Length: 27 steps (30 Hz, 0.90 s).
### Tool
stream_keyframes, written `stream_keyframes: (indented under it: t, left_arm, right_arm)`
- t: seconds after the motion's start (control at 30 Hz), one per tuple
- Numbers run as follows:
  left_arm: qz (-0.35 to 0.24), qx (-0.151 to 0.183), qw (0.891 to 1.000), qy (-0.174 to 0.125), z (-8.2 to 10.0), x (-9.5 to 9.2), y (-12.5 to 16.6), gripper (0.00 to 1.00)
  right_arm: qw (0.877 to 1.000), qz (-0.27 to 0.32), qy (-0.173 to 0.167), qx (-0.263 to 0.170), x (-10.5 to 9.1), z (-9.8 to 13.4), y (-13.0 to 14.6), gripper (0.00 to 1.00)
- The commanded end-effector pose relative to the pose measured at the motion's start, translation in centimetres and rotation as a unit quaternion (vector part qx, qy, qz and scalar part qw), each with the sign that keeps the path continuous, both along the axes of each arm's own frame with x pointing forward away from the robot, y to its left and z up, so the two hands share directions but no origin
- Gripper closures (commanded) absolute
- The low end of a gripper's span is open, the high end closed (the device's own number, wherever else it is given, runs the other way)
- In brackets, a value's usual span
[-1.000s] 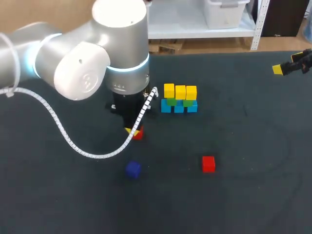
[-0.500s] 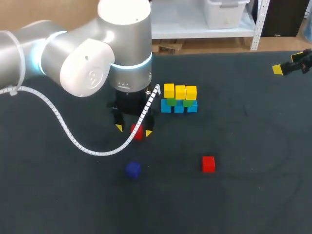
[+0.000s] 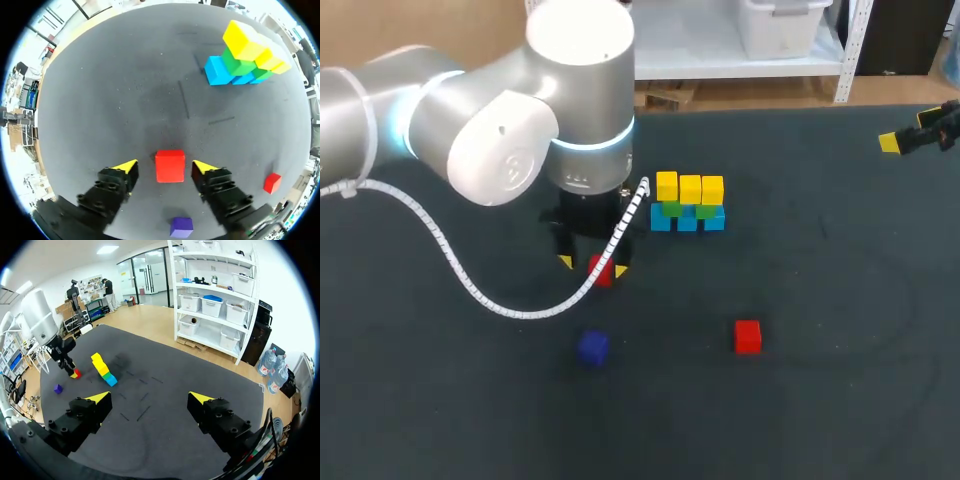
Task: Place the blue cubes, place green cubes on the blue cubes, place the yellow cubes on the green cubes, then place the red cubes on the yellow cubes, and place purple cube on the red cubes.
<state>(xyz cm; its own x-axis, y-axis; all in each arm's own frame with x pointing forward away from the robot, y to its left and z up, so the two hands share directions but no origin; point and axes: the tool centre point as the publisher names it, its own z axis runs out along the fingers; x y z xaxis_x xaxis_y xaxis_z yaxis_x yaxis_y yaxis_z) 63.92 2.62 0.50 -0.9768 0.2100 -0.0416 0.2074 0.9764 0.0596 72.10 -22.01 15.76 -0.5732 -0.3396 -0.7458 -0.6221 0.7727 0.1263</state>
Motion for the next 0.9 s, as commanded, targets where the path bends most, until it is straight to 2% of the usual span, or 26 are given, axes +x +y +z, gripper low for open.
stream_keyframes:
  t: [0.03, 0.2, 0.4, 0.5, 0.57, 0.73, 0.87, 0.9]
  left_arm:
    - [-0.001, 0.003, 1.000, -0.002, 0.1, 0.0, -0.1, 1.00]
    - [-0.008, 0.008, 1.000, -0.005, 0.4, 0.0, -0.1, 1.00]
    - [-0.043, 0.010, 0.999, -0.008, 2.0, 0.5, -0.2, 1.00]
    - [-0.072, 0.009, 0.997, -0.008, 3.4, 1.2, 0.1, 1.00]
    - [-0.081, 0.021, 0.996, -0.023, 4.7, 2.0, 0.6, 1.00]
    - [-0.116, 0.027, 0.992, -0.042, 7.2, 3.4, 1.3, 1.00]
    - [-0.176, 0.051, 0.982, -0.056, 9.6, 5.3, 1.7, 1.00]
    - [-0.206, 0.059, 0.974, -0.068, 10.4, 6.1, 1.8, 1.00]
  right_arm:
    - [1.000, 0.002, 0.000, 0.001, 0.1, -0.1, 0.0, 0.00]
    - [1.000, 0.002, 0.000, 0.001, 0.1, -0.1, 0.0, 0.00]
    - [1.000, 0.002, 0.000, 0.001, 0.1, -0.1, 0.0, 0.00]
    - [1.000, 0.002, 0.000, 0.001, 0.1, -0.1, 0.0, 0.00]
    - [1.000, 0.002, 0.000, 0.001, 0.1, -0.1, 0.0, 0.00]
    - [1.000, 0.002, 0.000, 0.001, 0.1, -0.1, 0.0, 0.00]
    - [1.000, 0.002, 0.000, 0.001, 0.1, -0.1, 0.0, 0.00]
    - [1.000, 0.002, 0.000, 0.001, 0.1, -0.1, 0.0, 0.00]
